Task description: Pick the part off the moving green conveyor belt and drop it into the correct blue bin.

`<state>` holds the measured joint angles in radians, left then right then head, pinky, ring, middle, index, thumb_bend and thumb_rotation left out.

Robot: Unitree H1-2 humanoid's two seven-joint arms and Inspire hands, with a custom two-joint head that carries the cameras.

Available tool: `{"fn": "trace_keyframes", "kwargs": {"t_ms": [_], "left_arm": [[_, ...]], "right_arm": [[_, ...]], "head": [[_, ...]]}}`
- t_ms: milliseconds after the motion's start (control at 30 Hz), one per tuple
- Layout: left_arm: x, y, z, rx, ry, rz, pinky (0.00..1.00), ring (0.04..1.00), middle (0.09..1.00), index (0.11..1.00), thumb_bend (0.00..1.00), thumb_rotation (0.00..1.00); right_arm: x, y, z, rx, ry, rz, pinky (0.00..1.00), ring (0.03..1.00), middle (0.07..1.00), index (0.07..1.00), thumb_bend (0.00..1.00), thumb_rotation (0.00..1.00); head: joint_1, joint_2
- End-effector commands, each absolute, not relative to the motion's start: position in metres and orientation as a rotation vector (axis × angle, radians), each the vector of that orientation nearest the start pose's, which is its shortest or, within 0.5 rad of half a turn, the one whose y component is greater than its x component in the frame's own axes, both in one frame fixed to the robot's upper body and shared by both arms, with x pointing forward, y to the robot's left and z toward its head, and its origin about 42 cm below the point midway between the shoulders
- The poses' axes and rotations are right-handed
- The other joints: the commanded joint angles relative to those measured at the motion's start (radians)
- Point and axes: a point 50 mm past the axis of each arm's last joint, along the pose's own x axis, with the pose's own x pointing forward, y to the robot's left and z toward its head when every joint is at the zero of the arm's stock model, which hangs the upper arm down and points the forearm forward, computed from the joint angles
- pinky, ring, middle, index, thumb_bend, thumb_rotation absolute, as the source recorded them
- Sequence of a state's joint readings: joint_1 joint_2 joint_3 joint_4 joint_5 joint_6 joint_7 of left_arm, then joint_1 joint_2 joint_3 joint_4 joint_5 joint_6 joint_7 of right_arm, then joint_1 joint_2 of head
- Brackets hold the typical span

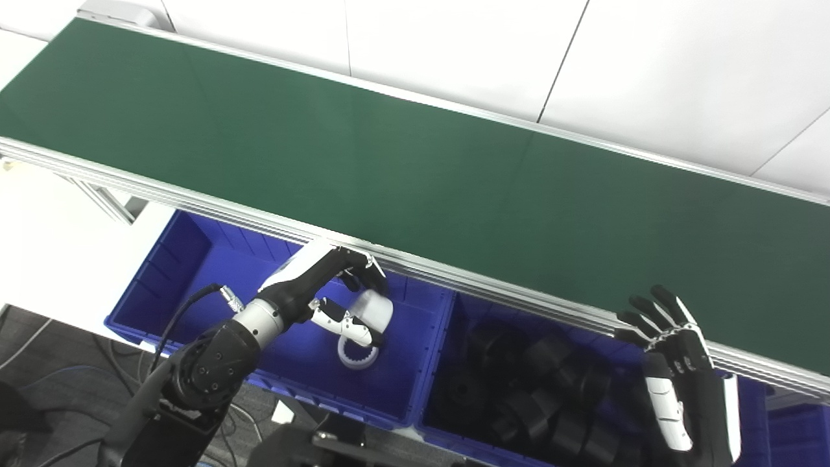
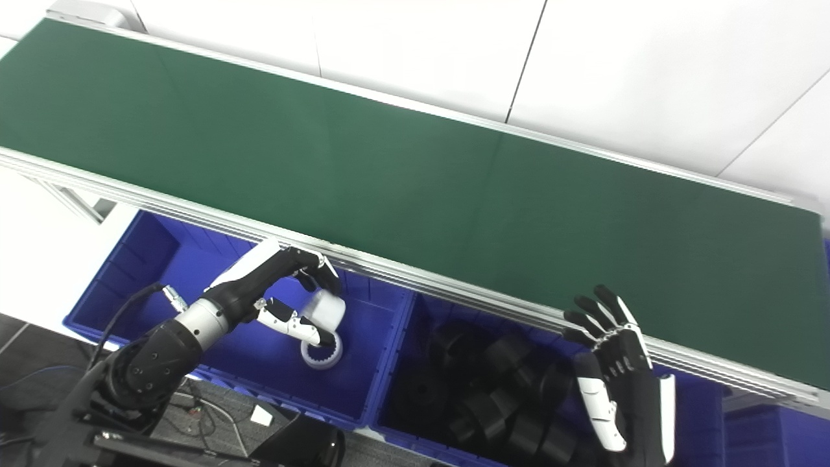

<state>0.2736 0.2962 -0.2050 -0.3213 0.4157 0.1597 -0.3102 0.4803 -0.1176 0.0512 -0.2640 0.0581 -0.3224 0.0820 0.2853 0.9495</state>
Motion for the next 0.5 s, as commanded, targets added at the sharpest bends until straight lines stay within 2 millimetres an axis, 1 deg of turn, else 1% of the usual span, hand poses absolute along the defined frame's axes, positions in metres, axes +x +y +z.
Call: {"fn": "trace_keyframes", "kwargs": {"t_ms": [0, 67, 100, 467], "left_arm": [[0.1885, 0.242, 0.1096, 0.656, 0.154, -0.446, 0.61, 0.663, 0.659, 0.609, 0.92, 0.0], [0.1888, 0.2417, 0.1096, 0.655, 0.154, -0.446, 0.61, 0.662, 0.659, 0.618, 0.95, 0.0], [0.1889, 0.2415, 0.1095, 0.655, 0.154, -0.446, 0.61, 0.663, 0.66, 0.619, 0.96, 0.0], [0.1892, 0.241, 0.1083, 0.655, 0.157, -0.445, 0.61, 0.668, 0.667, 0.626, 0.95, 0.0]], "right_arm": [[0.1254, -0.2466, 0.1045, -0.055, -0.152, 0.056, 0.64, 0.733, 0.793, 0.858, 0.61, 0.69], [0.1257, -0.2465, 0.1044, -0.057, -0.152, 0.057, 0.64, 0.731, 0.791, 0.856, 0.6, 0.67], [0.1257, -0.2465, 0.1045, -0.061, -0.152, 0.058, 0.64, 0.731, 0.791, 0.86, 0.6, 0.68], [0.1257, -0.2466, 0.1034, -0.06, -0.152, 0.058, 0.65, 0.732, 0.792, 0.856, 0.6, 0.68]], "head": [[-0.001, -0.003], [-0.001, -0.003], [-0.001, -0.003], [-0.002, -0.009]]}}
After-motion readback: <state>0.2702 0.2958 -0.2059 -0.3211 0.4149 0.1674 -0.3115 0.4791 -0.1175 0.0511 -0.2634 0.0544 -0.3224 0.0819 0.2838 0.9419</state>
